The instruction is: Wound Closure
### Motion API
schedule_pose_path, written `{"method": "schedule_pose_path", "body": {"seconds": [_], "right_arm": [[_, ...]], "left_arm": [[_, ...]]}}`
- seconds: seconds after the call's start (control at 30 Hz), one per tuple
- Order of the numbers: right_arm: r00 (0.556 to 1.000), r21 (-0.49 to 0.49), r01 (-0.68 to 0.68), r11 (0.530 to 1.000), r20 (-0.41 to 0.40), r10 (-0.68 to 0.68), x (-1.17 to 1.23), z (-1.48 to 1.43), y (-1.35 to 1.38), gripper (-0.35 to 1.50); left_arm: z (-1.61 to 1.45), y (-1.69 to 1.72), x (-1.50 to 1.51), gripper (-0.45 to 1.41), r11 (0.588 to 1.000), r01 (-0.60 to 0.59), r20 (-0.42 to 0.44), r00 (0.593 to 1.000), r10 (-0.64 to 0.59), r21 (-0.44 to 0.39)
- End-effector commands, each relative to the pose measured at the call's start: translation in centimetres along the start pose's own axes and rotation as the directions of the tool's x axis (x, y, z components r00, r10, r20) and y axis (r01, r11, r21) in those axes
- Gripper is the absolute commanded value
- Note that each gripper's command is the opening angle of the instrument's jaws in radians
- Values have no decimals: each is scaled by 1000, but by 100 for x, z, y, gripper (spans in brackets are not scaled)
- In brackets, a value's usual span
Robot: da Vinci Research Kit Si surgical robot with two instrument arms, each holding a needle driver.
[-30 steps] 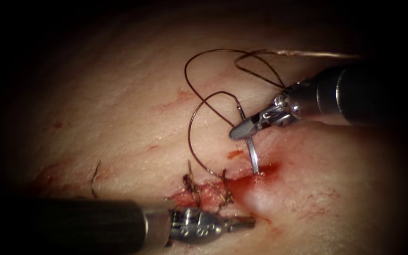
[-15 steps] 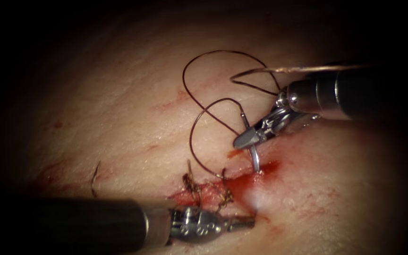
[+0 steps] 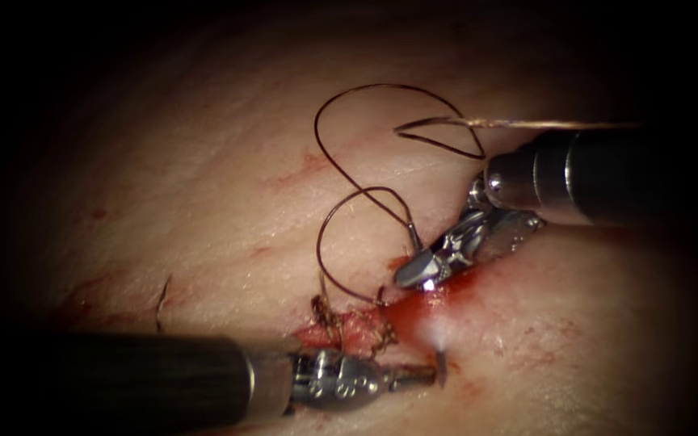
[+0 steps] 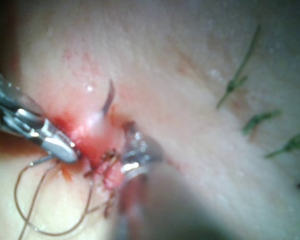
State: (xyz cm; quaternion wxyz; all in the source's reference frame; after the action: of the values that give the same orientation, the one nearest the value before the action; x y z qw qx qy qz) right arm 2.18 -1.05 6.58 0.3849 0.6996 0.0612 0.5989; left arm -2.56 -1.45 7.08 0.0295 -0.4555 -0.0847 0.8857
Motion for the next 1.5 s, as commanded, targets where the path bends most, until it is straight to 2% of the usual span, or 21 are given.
{"method": "schedule_pose_path", "body": {"seconds": [0.03,0.3,0.4,0.43,0.47,0.5,0.53,0.6,0.7,0.8,0.87,0.9,0.93,1.0,1.03,1.07,1.1,1.17,1.27,1.37,1.5], "right_arm": [[1000,0,-1,1000,2,1,-5,6,6,-35],[1000,-16,12,1000,19,-11,-46,1,30,-35],[997,14,77,997,21,-78,-52,0,31,-35],[991,30,130,991,11,-131,-52,0,31,-20],[968,38,251,967,-12,-251,-48,2,28,44],[946,41,324,945,-29,-323,-44,3,26,84],[925,39,378,925,-46,-376,-41,4,25,96],[871,31,488,872,-86,-484,-34,5,22,108],[705,-17,700,714,-146,-695,-15,-1,17,113],[547,-73,822,564,-170,-819,-4,-12,16,116],[480,-100,860,501,-177,-859,1,-19,15,120],[396,-129,898,420,-176,-901,7,-29,14,121],[383,-139,902,409,-181,-906,10,-34,12,125],[248,-192,941,280,-174,-953,16,-53,8,131],[224,-203,945,257,-172,-959,16,-59,7,131],[187,-212,952,220,-164,-969,15,-63,7,131],[151,-224,957,185,-161,-975,13,-74,8,131],[121,-237,959,155,-152,-981,9,-82,11,131],[106,-264,954,140,-139,-985,4,-91,16,135],[97,-281,951,134,-140,-985,-1,-99,23,135],[87,-297,947,125,-139,-987,-8,-107,33,135]], "left_arm": [[8,5,-2,-45,1000,1,-1,1000,-1,-3],[8,5,-1,-45,1000,2,-1,1000,-2,-3],[8,5,-1,-45,1000,2,-1,1000,-2,-2],[8,5,-1,-45,1000,2,-1,1000,-2,-2],[8,6,0,-45,1000,3,-1,1000,-3,-2],[8,6,1,-45,1000,3,-1,1000,-3,-1],[8,7,1,-45,1000,3,0,1000,-3,-1],[7,7,2,-45,1000,4,-1,1000,-4,-2],[5,7,4,-45,1000,5,-2,1000,-5,-4],[3,8,4,-45,1000,5,-1,1000,-6,-3],[1,10,4,-45,1000,5,-2,1000,-5,-3],[0,12,5,-45,1000,5,-2,1000,-5,-3],[0,12,5,-45,1000,5,-2,1000,-5,-3],[-4,17,10,-45,1000,2,1,1000,-2,0],[-5,18,11,-45,1000,-3,-5,1000,3,3],[-7,20,12,-42,1000,-8,-14,1000,8,11],[-10,21,16,-5,999,-26,-37,999,27,31],[-14,20,23,30,998,-42,-65,997,45,55],[-20,18,34,56,992,-57,-121,990,71,109],[-23,17,46,74,987,-74,-151,984,96,144],[-24,20,60,81,980,-90,-178,976,122,180]]}}
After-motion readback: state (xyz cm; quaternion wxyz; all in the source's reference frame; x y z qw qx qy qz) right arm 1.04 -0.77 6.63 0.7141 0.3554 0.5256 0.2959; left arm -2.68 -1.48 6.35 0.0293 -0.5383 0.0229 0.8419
